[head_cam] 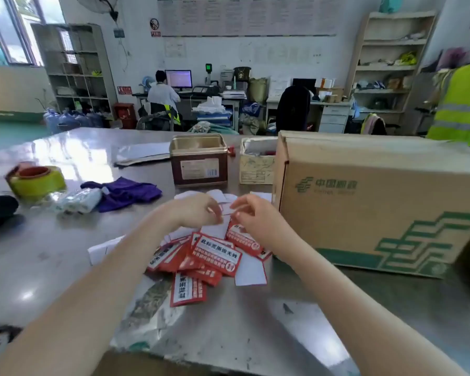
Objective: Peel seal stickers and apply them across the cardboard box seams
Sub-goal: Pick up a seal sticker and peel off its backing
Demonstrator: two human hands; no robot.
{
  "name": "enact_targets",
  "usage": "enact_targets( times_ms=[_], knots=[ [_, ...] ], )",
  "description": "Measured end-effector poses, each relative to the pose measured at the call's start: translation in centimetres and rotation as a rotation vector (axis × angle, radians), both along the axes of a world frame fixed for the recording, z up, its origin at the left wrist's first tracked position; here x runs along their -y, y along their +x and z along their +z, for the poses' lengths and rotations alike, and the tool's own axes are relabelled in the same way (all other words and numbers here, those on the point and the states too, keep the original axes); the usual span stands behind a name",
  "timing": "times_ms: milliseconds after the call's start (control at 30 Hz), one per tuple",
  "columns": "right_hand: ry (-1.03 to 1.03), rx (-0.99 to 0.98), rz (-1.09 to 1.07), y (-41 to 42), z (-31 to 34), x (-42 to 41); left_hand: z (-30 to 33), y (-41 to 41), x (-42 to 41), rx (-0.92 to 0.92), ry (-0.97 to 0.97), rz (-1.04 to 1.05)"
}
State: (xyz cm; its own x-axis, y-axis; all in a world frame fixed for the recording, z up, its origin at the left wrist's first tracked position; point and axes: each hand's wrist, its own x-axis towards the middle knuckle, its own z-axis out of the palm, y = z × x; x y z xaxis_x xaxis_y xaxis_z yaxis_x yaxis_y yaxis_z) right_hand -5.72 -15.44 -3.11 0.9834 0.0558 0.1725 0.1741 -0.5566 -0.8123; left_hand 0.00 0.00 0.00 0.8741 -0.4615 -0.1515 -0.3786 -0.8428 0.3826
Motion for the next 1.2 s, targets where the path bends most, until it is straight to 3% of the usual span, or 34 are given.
enact_targets(
  times_ms=[67, 167, 267, 333, 400, 500, 667, 833, 1033, 1200],
  knots=[
    [-0.173, 0.017, 0.006, -0.3, -2.0, 0.1, -1.3, -0.8, -0.5, -0.003, 0.296, -0.058],
    [-0.369, -0.035, 0.063, -0.7, -5.5, 0.1, -4.1, -1.2, -1.0, 0.014, 0.366, -0.097],
    [-0.529, 0.041, 0.019, -0.5, -7.5, 0.0, -5.5, -0.9, -1.2, 0.096, 0.193, -0.057],
    [-0.531, 0.073, -0.031, -0.3, -8.3, 0.0, -6.3, -0.7, -1.2, 0.139, -0.018, 0.002],
    [-0.432, 0.106, -0.061, -0.3, -8.3, 0.0, -6.9, -0.6, -0.7, 0.208, -0.284, 0.094],
    [-0.248, 0.155, -0.090, -1.1, -7.2, 0.8, -7.2, -0.6, 0.8, 0.382, -0.514, 0.193],
    [0.022, 0.425, -0.238, -1.9, -6.4, 1.3, -6.6, -1.5, 1.7, 0.350, -0.915, 0.251],
    [0.036, 0.574, -0.381, -1.8, -5.8, 2.1, -6.9, -2.9, 1.0, 0.138, -0.978, 0.158],
    [-0.012, 0.555, -0.458, -1.6, -7.1, 2.5, -8.0, -2.4, 0.5, -0.110, -0.962, 0.172],
    [-0.082, 0.510, -0.423, -1.8, -7.1, 1.8, -8.5, -1.7, 0.5, -0.042, -1.159, 0.413]
  ],
)
